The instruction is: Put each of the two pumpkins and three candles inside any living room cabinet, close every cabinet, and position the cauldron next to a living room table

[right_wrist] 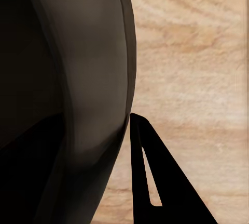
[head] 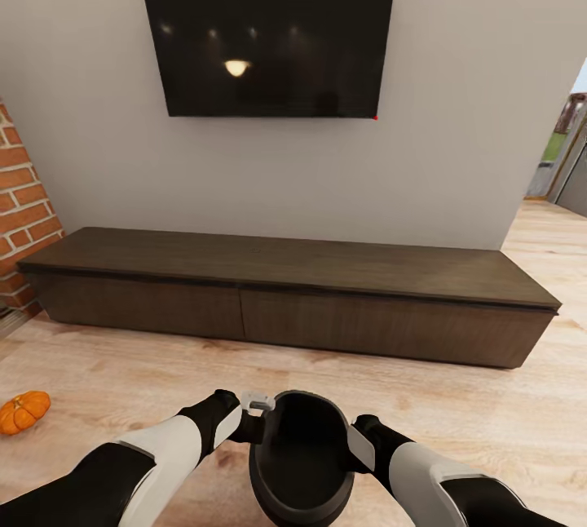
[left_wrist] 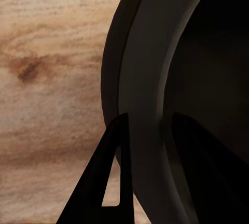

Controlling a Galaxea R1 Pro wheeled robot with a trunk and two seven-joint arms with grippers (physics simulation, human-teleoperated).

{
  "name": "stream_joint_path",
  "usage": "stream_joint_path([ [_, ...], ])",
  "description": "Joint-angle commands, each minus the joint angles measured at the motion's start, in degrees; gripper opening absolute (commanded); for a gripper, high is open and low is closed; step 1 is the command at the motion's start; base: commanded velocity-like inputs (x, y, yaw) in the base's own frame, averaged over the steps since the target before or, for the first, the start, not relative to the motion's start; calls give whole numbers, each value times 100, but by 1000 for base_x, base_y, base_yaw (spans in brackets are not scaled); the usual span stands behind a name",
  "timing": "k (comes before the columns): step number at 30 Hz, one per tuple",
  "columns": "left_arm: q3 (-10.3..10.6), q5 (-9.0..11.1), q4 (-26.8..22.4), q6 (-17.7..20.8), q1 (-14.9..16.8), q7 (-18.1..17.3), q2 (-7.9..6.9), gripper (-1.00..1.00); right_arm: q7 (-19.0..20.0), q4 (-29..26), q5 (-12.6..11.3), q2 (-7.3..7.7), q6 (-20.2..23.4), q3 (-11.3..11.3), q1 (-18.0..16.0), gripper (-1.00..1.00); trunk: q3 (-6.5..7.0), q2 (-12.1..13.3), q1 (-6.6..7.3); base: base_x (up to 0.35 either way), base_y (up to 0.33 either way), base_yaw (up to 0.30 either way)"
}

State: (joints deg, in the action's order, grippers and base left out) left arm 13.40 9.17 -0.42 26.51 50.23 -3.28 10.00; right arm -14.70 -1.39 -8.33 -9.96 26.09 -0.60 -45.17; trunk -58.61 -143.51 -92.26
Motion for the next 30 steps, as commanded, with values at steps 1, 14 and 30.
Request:
stream_joint_path([
  [1, 216, -73, -11, 12, 4, 11, 0, -100, -27, -4, -204, -4, -1, 43, -1, -100, -5, -3, 2, 0, 0, 0],
  [14, 216, -73, -11, 12, 4, 11, 0, -100, 18, -2, -211, -4, -17, 38, -1, -100, 216, 11, 28, 0, 0, 0],
  [30, 216, -64, -10, 18, 4, 11, 0, -100, 20, -1, -213, -4, -49, 34, -1, -100, 261, 13, 33, -13, 0, 0],
])
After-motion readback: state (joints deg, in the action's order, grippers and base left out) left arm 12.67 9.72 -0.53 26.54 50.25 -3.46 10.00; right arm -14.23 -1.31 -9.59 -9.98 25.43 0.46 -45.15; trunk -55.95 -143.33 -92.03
